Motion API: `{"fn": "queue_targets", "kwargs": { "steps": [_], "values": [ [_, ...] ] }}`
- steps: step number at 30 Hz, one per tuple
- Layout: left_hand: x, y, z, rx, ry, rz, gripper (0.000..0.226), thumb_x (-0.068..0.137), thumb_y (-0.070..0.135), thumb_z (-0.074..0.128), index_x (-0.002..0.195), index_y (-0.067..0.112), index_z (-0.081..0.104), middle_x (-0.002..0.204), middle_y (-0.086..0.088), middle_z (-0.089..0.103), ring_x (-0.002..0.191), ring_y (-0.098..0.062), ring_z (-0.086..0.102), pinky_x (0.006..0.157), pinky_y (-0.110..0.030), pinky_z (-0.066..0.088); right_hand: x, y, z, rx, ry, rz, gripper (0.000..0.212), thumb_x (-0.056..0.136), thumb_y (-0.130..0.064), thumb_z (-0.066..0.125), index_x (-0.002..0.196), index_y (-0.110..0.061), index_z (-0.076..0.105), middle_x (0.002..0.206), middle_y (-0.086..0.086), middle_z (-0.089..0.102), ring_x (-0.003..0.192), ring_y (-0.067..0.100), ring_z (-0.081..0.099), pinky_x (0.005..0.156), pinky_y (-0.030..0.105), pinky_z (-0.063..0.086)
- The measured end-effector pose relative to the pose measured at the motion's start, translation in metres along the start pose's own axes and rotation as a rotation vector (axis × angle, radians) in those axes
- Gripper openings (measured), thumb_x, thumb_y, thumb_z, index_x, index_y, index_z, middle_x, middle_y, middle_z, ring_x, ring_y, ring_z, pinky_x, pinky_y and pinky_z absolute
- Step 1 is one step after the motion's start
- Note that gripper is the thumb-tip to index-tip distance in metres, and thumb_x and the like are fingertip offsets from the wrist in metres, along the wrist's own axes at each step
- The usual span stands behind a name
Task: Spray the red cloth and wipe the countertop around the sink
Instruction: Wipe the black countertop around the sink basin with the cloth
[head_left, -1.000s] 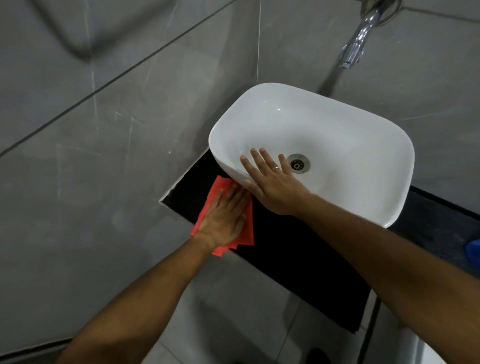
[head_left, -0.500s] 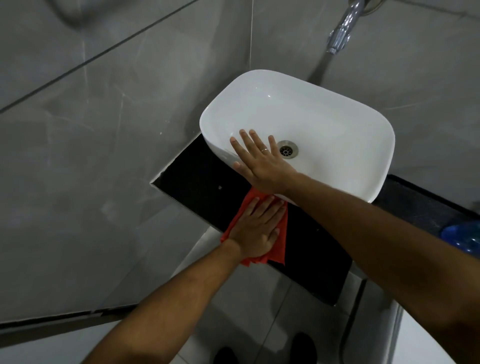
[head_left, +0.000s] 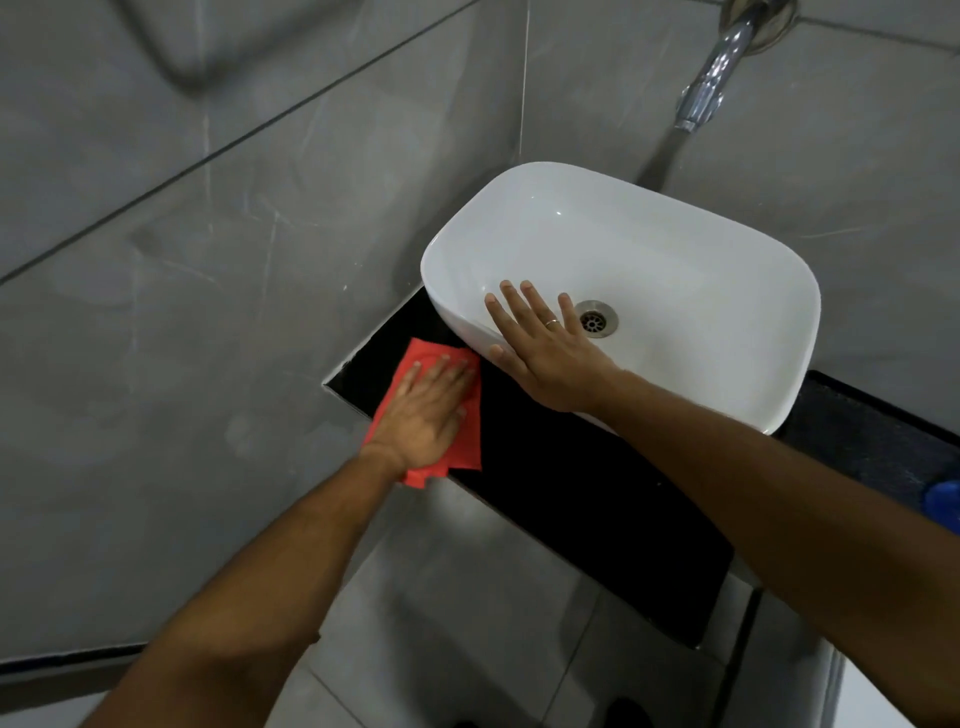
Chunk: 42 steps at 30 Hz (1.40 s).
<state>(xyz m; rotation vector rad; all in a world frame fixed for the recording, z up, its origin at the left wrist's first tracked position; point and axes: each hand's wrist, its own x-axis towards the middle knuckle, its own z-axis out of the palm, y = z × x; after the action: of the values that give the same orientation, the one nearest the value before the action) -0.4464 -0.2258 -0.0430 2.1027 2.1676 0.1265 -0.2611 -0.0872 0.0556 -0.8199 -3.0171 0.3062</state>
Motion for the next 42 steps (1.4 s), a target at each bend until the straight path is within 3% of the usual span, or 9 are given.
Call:
{"fn": "queue_targets", "kwargs": {
  "steps": [4,7,17,21,24,28,37,42],
  "values": [
    [0.002,-0.057,-0.011,-0.01,0.049,-0.128,0.063,0.096,0.041,0.024,0.154,0.016,0.03,0.162,-0.005,0.03,0.152,-0.024,0.021,0.124,-0.048,0.013,0.002,0.002,0.002,0.046,0.01,-0.002,0.064,0.101,-0.056,0.005,0.156,-0.027,-0.009,0.167,0.003,-0.011,0.153,0.023,-0.014,0.122,0.059,-0.004],
    [0.002,-0.082,-0.013,-0.022,0.083,-0.115,0.061,0.097,0.039,0.027,0.151,0.014,0.037,0.159,-0.007,0.037,0.149,-0.025,0.029,0.122,-0.046,0.021,0.003,0.003,0.002,0.079,0.01,0.003,0.066,0.098,-0.06,-0.001,0.155,-0.03,-0.011,0.167,0.003,-0.012,0.152,0.022,-0.017,0.121,0.058,-0.007],
    [-0.011,-0.061,0.005,-0.144,0.333,-0.306,0.053,0.092,0.031,0.042,0.139,0.01,0.055,0.146,-0.008,0.054,0.142,-0.024,0.043,0.118,-0.046,0.028,0.004,0.0,0.002,0.08,-0.003,0.023,0.066,0.097,-0.062,-0.002,0.155,-0.032,-0.012,0.166,0.003,-0.014,0.152,0.023,-0.018,0.121,0.06,-0.005],
    [-0.023,-0.074,0.016,-0.134,0.433,-0.22,0.049,0.09,0.028,0.045,0.132,0.009,0.061,0.14,-0.008,0.06,0.137,-0.025,0.048,0.115,-0.046,0.03,0.004,0.002,0.003,0.093,0.004,0.024,0.065,0.098,-0.062,0.001,0.155,-0.033,-0.013,0.166,0.002,-0.016,0.151,0.023,-0.019,0.122,0.058,-0.006],
    [-0.019,-0.074,0.027,-0.171,0.519,-0.265,0.047,0.087,0.025,0.046,0.127,0.009,0.065,0.134,-0.011,0.064,0.132,-0.029,0.052,0.11,-0.05,0.035,0.005,0.003,0.007,0.145,0.017,0.01,0.068,0.096,-0.064,-0.002,0.155,-0.033,-0.011,0.167,0.002,-0.013,0.152,0.023,-0.017,0.122,0.057,-0.006],
    [-0.019,-0.054,0.04,-0.194,0.59,-0.278,0.051,0.079,0.021,0.049,0.125,0.008,0.066,0.13,-0.013,0.066,0.127,-0.033,0.054,0.106,-0.051,0.036,0.008,0.001,0.01,0.147,0.026,-0.01,0.066,0.098,-0.061,0.003,0.156,-0.031,-0.005,0.167,0.004,-0.008,0.153,0.025,-0.013,0.121,0.059,-0.003],
    [-0.039,0.063,0.06,-0.212,0.563,-0.124,0.049,0.078,0.018,0.048,0.123,0.011,0.068,0.13,-0.004,0.067,0.127,-0.026,0.055,0.106,-0.046,0.033,0.005,-0.006,-0.002,0.229,0.062,-0.027,0.061,0.105,-0.048,0.019,0.158,-0.024,0.002,0.168,0.004,-0.006,0.154,0.025,-0.008,0.121,0.061,0.001],
    [-0.053,0.143,0.074,-0.213,0.419,-0.075,0.054,0.077,0.021,0.052,0.13,0.014,0.062,0.136,-0.002,0.063,0.134,-0.023,0.05,0.113,-0.042,0.028,-0.045,0.018,-0.012,-0.031,0.206,-0.139,0.061,0.104,-0.046,0.022,0.157,-0.014,0.02,0.166,0.01,0.013,0.154,0.027,0.008,0.121,0.058,0.009]
  ]
}}
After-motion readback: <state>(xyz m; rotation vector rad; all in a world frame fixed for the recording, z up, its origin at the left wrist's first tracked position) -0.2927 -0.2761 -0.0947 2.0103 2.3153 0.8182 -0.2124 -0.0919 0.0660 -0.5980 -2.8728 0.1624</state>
